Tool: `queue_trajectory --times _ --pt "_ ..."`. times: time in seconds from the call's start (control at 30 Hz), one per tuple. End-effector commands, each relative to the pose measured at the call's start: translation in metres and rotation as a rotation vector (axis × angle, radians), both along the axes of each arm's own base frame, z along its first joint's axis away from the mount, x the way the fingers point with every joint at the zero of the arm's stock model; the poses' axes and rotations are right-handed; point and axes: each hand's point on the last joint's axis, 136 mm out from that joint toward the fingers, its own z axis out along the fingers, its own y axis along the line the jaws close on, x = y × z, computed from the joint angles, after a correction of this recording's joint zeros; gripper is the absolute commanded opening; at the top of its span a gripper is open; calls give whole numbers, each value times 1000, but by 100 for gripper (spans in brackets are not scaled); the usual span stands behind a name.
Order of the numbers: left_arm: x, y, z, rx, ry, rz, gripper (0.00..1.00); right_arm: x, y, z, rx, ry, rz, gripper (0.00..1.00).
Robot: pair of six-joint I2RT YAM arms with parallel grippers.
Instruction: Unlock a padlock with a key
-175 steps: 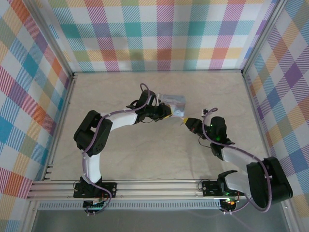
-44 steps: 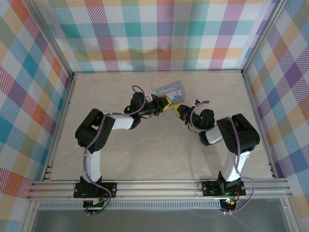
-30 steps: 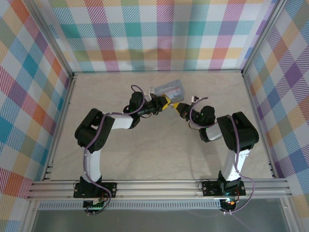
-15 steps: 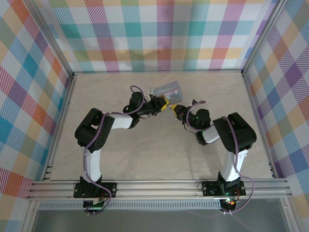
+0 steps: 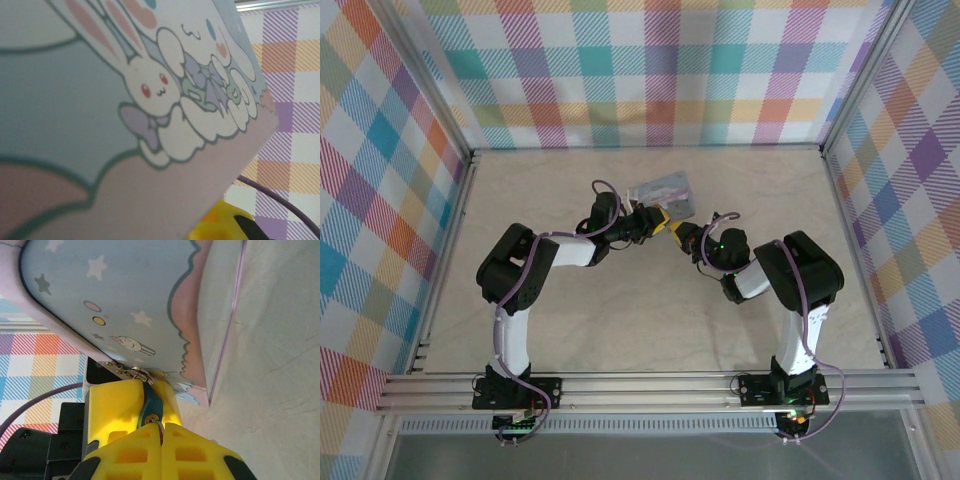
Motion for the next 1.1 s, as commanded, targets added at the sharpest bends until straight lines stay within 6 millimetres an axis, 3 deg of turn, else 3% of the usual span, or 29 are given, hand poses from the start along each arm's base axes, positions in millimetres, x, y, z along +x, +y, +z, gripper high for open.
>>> queue_trajectory --times 0.0,0.27,0.4,0.57,1.07 --pt "-31 -24 6 -17 1 -146 0 -16 19 6 -11 -70 98 0" --pt "-23 -9 14 -22 -7 -126 0 -32 -4 -8 -77 -87 138 0" --pt "-19 -3 14 -21 -7 -116 0 -41 -15 -6 -91 -116 190 0" --pt "-17 0 17 -28 -10 -115 0 -49 -28 -22 -109 -88 227 0" --pt "-14 8 20 -34 -16 -91 0 -39 -61 -30 -123 -48 118 0"
